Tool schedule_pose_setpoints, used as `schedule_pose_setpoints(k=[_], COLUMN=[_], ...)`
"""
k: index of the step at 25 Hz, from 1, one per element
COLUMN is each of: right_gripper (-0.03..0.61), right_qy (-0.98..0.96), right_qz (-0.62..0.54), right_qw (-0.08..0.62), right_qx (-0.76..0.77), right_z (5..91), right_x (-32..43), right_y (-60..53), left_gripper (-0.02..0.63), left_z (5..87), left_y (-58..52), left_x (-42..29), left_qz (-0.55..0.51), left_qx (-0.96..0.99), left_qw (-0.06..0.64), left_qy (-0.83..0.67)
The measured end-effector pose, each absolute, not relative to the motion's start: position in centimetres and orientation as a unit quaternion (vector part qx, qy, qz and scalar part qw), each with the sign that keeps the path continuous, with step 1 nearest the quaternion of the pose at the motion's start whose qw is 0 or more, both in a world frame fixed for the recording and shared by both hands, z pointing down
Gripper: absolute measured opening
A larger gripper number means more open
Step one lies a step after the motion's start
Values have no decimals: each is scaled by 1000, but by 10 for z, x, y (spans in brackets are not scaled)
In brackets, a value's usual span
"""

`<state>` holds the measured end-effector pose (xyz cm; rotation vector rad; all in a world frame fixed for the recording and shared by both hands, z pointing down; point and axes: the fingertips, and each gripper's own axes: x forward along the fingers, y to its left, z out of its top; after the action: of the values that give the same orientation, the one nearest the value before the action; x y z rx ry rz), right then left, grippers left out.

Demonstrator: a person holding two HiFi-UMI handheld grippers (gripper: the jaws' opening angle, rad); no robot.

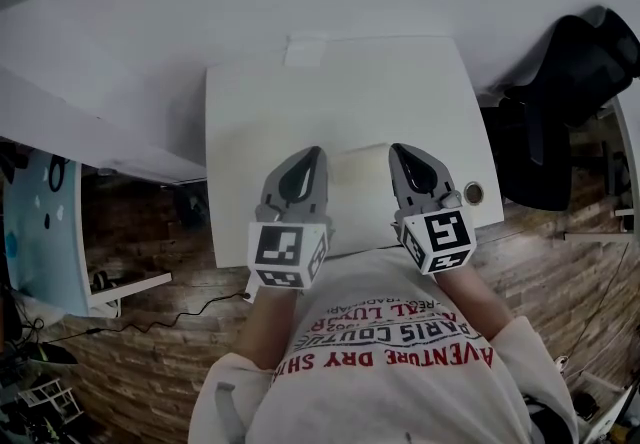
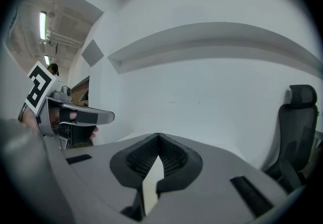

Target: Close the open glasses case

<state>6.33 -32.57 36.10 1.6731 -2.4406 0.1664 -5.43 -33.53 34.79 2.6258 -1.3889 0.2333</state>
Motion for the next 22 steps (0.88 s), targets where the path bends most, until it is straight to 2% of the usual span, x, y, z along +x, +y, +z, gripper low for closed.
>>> schedule_pose_setpoints(k=[22], right_gripper=[12], right_qy=[-815], right_qz=[64], right_qw=[104], right_qx=[567], right_z=[373], right_x=[52], right_y=[-313], left_gripper=[-2], left_z=[353], left_y=[-326], left_x=[-62], left_qz=[73], left_qx=[883], left_qw=[83], left_qy=[-456])
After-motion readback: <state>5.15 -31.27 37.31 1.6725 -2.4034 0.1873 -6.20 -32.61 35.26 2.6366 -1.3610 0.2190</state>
